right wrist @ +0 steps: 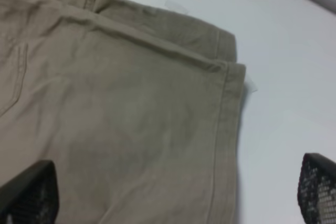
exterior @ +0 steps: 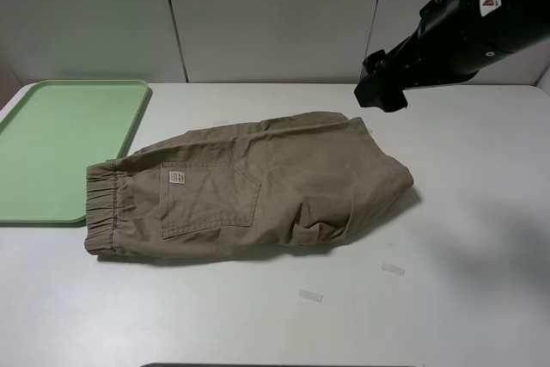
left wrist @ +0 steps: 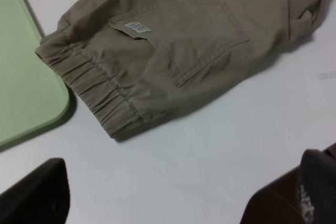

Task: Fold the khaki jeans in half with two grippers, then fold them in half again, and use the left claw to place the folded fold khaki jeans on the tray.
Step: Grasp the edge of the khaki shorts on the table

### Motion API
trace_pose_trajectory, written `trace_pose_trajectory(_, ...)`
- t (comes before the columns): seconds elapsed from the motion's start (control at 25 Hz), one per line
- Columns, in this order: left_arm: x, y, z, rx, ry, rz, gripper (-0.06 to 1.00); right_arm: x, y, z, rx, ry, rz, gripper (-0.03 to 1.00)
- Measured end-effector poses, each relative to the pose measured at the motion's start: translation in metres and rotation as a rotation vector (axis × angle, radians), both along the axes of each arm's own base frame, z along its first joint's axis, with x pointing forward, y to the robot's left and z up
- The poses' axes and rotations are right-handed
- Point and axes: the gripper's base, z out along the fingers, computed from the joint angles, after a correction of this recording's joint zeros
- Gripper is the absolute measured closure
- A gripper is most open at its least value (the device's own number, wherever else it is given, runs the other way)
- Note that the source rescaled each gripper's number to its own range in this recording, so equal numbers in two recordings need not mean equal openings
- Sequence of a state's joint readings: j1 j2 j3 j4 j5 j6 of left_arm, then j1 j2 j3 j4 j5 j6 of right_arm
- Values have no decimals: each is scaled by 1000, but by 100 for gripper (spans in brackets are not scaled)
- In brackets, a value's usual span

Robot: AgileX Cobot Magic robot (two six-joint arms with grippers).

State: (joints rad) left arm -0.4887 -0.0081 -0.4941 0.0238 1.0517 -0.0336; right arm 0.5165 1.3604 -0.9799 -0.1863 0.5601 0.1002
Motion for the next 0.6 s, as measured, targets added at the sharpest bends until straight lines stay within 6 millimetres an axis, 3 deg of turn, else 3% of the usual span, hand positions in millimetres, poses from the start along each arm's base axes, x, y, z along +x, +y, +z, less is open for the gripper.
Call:
trace_pose_trajectory(0.32, 0, 0, 0, 0, 0, 0, 5, 57, -19, -14, 29, 68, -40, -2)
trace_pose_trajectory(0.6, 0, 0, 0, -1, 0, 0, 5, 100, -44, -50, 83, 245, -35, -2)
